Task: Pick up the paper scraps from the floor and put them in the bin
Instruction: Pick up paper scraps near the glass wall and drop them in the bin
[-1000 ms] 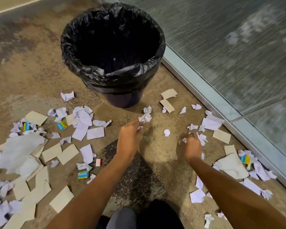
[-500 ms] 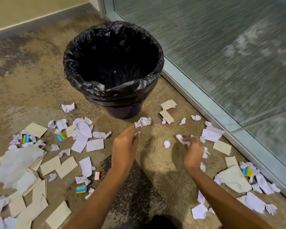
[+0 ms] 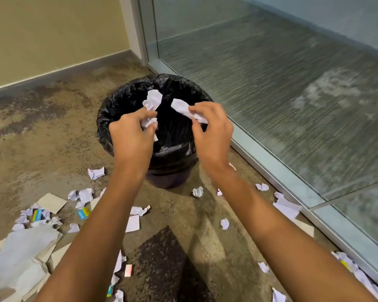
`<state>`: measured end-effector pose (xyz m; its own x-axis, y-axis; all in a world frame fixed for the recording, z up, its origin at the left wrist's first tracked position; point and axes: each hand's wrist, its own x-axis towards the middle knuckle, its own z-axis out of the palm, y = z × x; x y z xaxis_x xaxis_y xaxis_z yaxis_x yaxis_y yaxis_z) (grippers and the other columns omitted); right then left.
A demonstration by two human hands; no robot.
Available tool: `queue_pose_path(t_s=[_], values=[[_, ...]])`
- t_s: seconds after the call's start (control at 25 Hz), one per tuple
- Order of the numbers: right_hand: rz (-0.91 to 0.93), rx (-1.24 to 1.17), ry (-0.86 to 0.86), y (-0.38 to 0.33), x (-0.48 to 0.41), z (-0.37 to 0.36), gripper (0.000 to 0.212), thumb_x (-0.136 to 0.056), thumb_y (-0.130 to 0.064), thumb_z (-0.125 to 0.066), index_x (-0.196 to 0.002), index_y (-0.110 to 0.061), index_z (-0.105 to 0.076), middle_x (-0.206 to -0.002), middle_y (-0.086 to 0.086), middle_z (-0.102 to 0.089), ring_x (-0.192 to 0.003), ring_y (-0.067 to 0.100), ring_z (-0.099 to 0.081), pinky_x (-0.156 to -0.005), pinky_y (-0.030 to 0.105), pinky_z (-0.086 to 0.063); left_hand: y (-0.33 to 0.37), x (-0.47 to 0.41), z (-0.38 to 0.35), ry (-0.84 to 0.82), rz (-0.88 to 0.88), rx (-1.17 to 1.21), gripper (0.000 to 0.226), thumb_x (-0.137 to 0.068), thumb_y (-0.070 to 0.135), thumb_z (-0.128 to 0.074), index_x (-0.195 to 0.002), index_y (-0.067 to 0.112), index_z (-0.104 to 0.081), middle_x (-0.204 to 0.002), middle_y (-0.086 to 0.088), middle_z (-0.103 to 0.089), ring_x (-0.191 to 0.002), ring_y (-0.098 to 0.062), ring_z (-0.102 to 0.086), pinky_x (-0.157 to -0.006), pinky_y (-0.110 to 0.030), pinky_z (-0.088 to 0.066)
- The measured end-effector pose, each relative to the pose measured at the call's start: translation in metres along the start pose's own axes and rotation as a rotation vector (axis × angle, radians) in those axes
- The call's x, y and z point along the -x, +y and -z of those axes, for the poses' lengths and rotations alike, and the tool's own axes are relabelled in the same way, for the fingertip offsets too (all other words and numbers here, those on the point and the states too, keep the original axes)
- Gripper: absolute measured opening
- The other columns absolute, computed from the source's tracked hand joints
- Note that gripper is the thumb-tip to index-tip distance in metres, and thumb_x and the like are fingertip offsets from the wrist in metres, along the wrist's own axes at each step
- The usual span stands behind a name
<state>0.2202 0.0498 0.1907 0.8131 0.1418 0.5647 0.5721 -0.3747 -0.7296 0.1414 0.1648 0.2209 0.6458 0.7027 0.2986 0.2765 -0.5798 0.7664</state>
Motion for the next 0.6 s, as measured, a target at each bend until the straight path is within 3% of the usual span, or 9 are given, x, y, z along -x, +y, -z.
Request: queue_pose_path(t_s=[0.12, 0.24, 0.36, 0.44, 0.52, 0.6], values=[[-0.055, 0.101, -0.223, 0.007, -0.02, -0.027, 0.043, -0.08, 0.014, -0.054, -0.113, -0.009, -0.068, -0.133, 0.01, -0.054, -0.12, 0.02, -0.052, -0.09, -0.008, -0.017, -0.014, -0.027, -0.013, -0.093, 0.056, -0.035, 0.027, -0.089, 0.005, -0.061, -0.111, 0.016, -0.07, -0.126, -0.005, -0.063, -0.114, -0.012, -0.06, -0.079, 0.009, -0.029], [-0.059, 0.128, -0.377, 0.015, -0.027, -0.031, 0.047, -0.087, 0.011, -0.052, -0.125, -0.014, -0.062, -0.147, 0.01, -0.04, -0.119, 0.013, -0.05, -0.088, 0.001, -0.023, -0.017, -0.033, -0.019, -0.127, 0.013, -0.042, 0.027, -0.088, 0.003, -0.061, -0.111, 0.015, -0.07, -0.131, -0.005, -0.059, -0.122, -0.012, -0.055, -0.093, 0.001, -0.03], [-0.051, 0.069, -0.322, 0.015, -0.023, -0.022, 0.039, -0.086, 0.01, -0.054, -0.116, -0.011, -0.067, -0.137, 0.009, -0.051, -0.105, 0.002, -0.054, -0.086, 0.003, -0.038, -0.017, -0.024, -0.018, -0.106, 0.022, -0.011, 0.024, -0.087, 0.006, -0.064, -0.108, 0.015, -0.071, -0.123, -0.003, -0.065, -0.112, -0.009, -0.06, -0.082, 0.008, -0.031], [-0.021, 0.014, -0.218, 0.016, -0.015, -0.009, 0.031, -0.083, 0.008, -0.057, -0.104, -0.011, -0.071, -0.117, 0.007, -0.062, -0.101, 0.007, -0.058, -0.087, 0.008, -0.043, -0.011, -0.007, -0.016, -0.066, -0.026, 0.049, 0.017, -0.087, 0.011, -0.064, -0.1, 0.016, -0.073, -0.106, 0.002, -0.071, -0.094, -0.003, -0.064, -0.08, -0.001, -0.042], [-0.004, -0.033, -0.116, 0.022, 0.001, 0.01, 0.026, -0.084, 0.006, -0.057, -0.097, -0.01, -0.072, -0.102, 0.003, -0.065, -0.096, 0.006, -0.059, -0.085, 0.013, -0.045, -0.006, 0.019, -0.018, -0.008, -0.178, 0.084, 0.012, -0.088, 0.013, -0.063, -0.095, 0.016, -0.073, -0.094, 0.007, -0.07, -0.083, 0.0, -0.063, -0.077, -0.009, -0.048], [-0.033, -0.027, -0.041, 0.037, 0.029, 0.031, 0.025, -0.085, 0.006, -0.056, -0.094, -0.01, -0.072, -0.098, 0.002, -0.065, -0.094, 0.006, -0.059, -0.084, 0.015, -0.045, -0.01, 0.052, -0.028, -0.015, -0.368, 0.099, 0.011, -0.089, 0.011, -0.062, -0.097, 0.01, -0.071, -0.096, 0.005, -0.069, -0.089, -0.002, -0.062, -0.081, -0.013, -0.049]])
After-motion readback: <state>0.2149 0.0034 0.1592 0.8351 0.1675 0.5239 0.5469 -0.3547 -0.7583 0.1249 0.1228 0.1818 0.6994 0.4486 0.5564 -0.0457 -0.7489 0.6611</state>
